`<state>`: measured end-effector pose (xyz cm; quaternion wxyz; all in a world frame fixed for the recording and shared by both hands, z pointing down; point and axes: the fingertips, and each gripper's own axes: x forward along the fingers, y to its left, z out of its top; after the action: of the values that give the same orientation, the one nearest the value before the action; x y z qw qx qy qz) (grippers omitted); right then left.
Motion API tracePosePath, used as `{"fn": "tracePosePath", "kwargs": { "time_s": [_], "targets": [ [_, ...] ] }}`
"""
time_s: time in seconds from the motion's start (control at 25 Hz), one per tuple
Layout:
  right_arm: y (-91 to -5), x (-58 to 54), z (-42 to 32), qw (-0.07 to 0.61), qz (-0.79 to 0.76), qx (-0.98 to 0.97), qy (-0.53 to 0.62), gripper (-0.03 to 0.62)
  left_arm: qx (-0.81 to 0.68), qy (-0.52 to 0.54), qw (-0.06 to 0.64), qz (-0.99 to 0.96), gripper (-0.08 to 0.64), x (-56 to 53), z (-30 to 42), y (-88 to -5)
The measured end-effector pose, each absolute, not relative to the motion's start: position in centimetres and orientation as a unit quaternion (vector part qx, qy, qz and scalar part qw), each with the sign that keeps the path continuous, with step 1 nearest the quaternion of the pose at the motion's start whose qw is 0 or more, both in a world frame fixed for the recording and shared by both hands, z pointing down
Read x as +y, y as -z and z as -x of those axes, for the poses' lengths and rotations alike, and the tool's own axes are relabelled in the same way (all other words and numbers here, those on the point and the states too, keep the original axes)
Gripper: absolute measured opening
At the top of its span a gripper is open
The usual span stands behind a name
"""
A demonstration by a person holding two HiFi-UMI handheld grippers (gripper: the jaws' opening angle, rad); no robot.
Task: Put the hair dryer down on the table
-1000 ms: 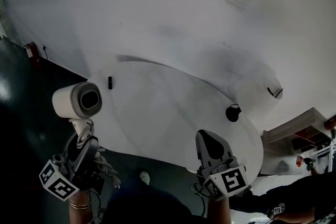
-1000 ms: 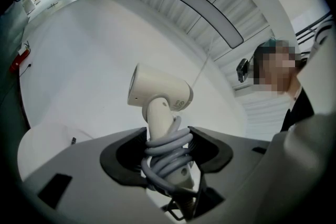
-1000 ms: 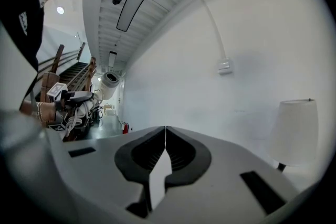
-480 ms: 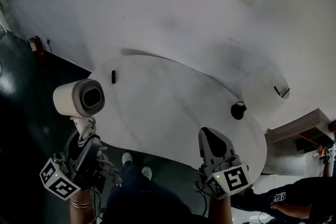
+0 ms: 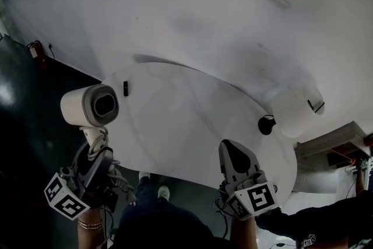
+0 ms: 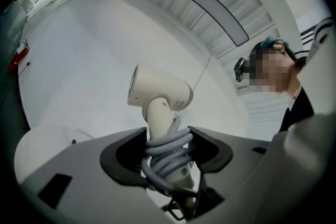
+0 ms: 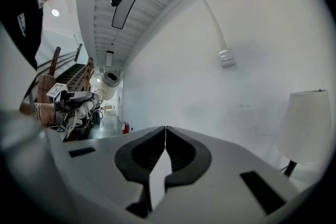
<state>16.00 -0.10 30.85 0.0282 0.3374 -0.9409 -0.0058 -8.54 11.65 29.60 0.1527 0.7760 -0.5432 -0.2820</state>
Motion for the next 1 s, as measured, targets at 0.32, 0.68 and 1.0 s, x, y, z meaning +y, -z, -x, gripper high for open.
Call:
{"fn": "tracePosePath", "kwargs": {
  "time_s": [0.32, 0.68, 1.0],
  "targets": [
    [-28.2, -4.7, -12.4, 0.04, -0.35, -0.936, -0.013, 0.018, -0.531, 0.266, 0.18, -0.784, 0.256, 5.9, 12.0, -26.8],
    [-28.2, -7.2, -9.9, 0.063, -0.368, -0.927, -0.008, 0.018, -0.515, 0.261, 0.197, -0.793, 0.256, 2.4, 14.9, -26.9],
    [-27.7, -9.0, -7.6, 0.068, -0.379, -0.923, -0.01, 0.018, -0.503, 0.25, 0.214, -0.799, 0.256, -0.3, 16.8, -27.0]
  ]
}}
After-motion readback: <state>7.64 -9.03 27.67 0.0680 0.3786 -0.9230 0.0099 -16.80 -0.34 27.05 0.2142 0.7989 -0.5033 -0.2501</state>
